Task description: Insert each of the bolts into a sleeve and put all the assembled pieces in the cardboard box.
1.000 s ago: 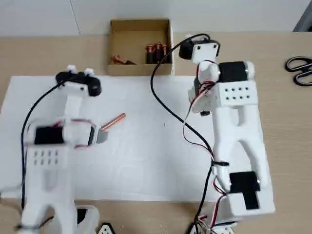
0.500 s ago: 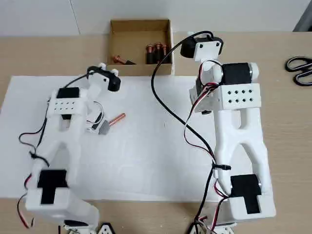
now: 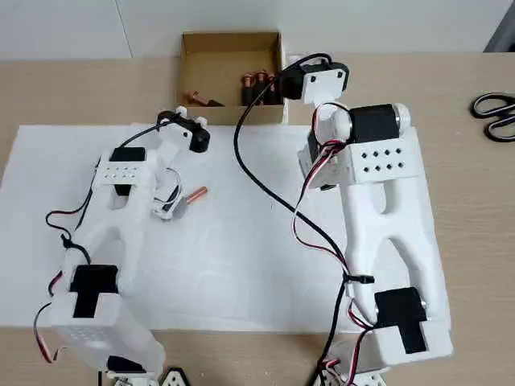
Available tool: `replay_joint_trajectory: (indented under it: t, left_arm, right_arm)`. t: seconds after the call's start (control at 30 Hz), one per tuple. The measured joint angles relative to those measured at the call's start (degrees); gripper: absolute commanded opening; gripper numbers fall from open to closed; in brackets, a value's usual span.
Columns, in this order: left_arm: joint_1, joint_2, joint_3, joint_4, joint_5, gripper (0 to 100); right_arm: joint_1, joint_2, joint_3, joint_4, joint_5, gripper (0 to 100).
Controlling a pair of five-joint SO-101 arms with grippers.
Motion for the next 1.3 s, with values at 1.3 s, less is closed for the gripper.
replay_joint_trajectory:
  t: [1.3]
  left_arm:
    - [4.84,4.66,-0.53,-0.35,0.0,0]
  right_arm:
    - [-0.09,-0.09,0.0,0.35,0.0,0.4]
